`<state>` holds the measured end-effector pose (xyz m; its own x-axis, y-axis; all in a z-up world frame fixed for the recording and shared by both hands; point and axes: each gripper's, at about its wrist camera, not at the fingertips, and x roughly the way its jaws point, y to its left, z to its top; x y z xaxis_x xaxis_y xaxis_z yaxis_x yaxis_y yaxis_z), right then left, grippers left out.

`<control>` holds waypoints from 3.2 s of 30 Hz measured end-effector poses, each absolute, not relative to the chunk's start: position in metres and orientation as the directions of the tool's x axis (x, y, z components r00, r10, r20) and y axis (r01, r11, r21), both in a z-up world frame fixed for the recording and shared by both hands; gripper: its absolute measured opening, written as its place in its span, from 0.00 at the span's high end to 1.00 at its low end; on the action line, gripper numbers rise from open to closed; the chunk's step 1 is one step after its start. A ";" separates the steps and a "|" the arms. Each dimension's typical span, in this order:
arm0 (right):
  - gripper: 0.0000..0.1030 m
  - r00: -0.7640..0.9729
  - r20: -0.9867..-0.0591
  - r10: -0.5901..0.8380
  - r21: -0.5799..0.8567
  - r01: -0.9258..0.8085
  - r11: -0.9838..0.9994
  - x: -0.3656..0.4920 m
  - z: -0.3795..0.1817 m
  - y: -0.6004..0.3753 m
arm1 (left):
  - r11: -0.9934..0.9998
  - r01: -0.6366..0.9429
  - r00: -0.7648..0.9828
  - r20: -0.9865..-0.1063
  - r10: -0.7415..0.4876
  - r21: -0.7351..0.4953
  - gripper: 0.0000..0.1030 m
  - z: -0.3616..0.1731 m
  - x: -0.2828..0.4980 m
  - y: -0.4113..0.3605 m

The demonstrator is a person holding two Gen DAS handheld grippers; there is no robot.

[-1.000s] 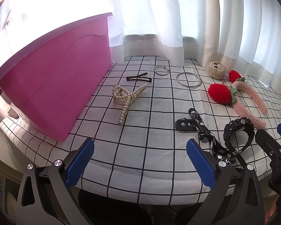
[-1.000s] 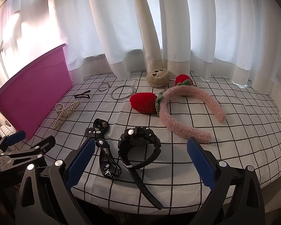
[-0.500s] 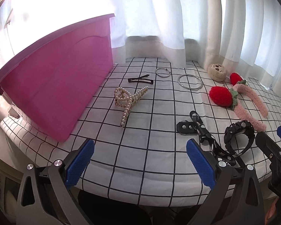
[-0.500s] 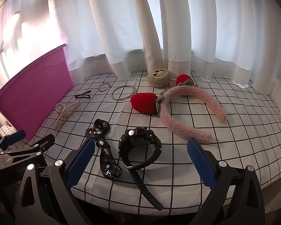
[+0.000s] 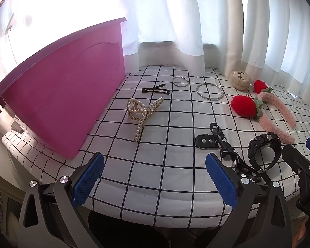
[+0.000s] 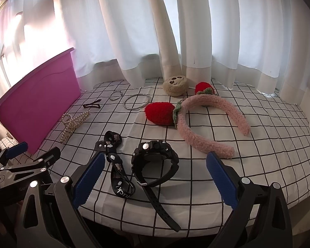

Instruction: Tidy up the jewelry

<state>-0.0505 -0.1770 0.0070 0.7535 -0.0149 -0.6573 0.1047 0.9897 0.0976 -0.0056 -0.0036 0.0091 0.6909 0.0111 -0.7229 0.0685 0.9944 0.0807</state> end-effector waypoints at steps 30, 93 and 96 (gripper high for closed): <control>0.09 0.750 -0.659 -0.052 0.039 0.103 0.994 -0.054 0.008 -0.175 | 0.996 0.064 0.686 -0.728 0.003 0.065 0.06 0.006 -0.004 0.004; 0.09 0.516 -0.853 0.082 0.056 -0.065 0.996 0.099 -0.058 -0.265 | 0.999 -0.041 0.561 -0.826 0.044 0.025 0.05 -0.059 0.120 0.032; 0.09 0.492 -0.863 0.111 0.095 -0.058 0.994 0.104 -0.062 -0.267 | 0.999 -0.043 0.567 -0.823 0.048 0.029 0.05 -0.059 0.117 0.031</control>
<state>0.1042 -0.2673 -0.0617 0.4924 0.1115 -0.8632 -0.0584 0.9938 0.0950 0.1175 0.0310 -0.0593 0.5665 0.0479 -0.8226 -0.0430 0.9987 0.0285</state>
